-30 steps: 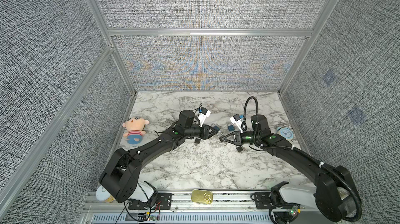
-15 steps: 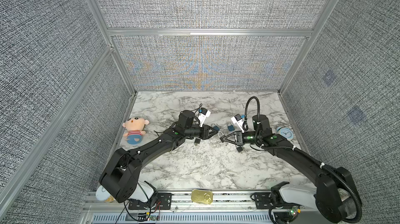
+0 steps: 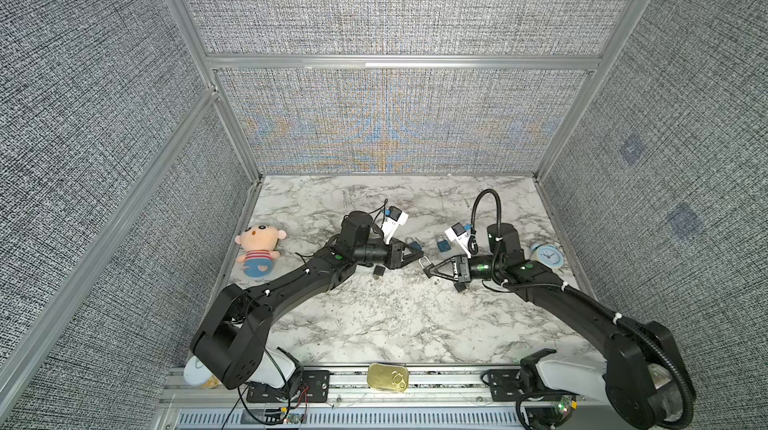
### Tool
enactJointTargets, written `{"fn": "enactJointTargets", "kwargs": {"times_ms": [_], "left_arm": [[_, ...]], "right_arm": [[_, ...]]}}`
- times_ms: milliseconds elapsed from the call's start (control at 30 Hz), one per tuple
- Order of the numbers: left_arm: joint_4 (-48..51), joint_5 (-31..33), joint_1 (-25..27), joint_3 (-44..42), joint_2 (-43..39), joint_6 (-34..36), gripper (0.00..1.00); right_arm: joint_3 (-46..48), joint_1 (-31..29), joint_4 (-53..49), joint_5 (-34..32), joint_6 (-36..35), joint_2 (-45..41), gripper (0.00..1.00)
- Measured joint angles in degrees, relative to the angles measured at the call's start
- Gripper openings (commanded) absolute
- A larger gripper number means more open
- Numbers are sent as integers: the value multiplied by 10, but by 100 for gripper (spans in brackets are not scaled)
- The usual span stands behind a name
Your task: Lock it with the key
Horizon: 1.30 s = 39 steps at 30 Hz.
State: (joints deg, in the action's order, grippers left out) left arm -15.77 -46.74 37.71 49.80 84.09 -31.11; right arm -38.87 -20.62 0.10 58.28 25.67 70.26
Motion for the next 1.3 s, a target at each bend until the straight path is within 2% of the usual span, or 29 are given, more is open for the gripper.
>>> {"fn": "enactJointTargets", "kwargs": {"times_ms": [567,867,1067,1300], "left_arm": [[-13,-28,-1,-2,21,0,28],[-19,-31,-1,-4,23,-1,14],[-36,-41,-3,-5,35,-9,0],[-68,-49,-3,-12,39,-10,0]], "right_arm": [[3,0,19,18,16,5,0],[3,0,19,18,21,7,0],[3,1,22,19,30,2,0],[3,1,31,22,68,-8,0]]}}
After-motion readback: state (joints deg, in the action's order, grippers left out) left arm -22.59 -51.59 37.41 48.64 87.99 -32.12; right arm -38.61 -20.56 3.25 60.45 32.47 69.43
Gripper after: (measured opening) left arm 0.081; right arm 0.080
